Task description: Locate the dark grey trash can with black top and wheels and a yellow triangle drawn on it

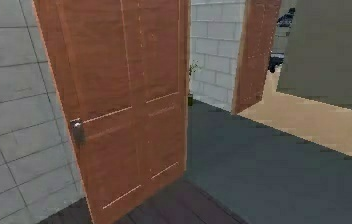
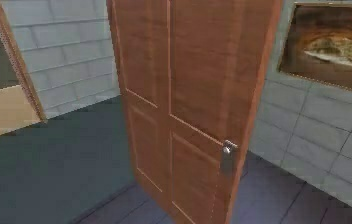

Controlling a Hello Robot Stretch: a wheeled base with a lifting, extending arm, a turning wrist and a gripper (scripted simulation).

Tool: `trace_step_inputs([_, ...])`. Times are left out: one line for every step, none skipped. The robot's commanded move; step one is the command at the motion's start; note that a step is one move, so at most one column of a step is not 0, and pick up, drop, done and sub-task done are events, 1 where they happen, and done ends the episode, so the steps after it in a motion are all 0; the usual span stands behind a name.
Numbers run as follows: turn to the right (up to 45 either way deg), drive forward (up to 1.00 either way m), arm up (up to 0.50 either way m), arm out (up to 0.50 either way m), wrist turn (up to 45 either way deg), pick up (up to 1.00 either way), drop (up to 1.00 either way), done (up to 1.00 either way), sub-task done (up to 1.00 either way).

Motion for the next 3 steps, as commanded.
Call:
trace_step_inputs([45.0, 0.00, 0.00, 0.00, 0.0, 0.00, 0.00, 0.00, 0.00])
trace_step_inputs([0.0, 0.40, 0.00, 0.00, 0.0, 0.00, 0.00, 0.00, 0.00])
trace_step_inputs([0.0, 1.00, 0.00, 0.00, 0.0, 0.00, 0.00, 0.00, 0.00])
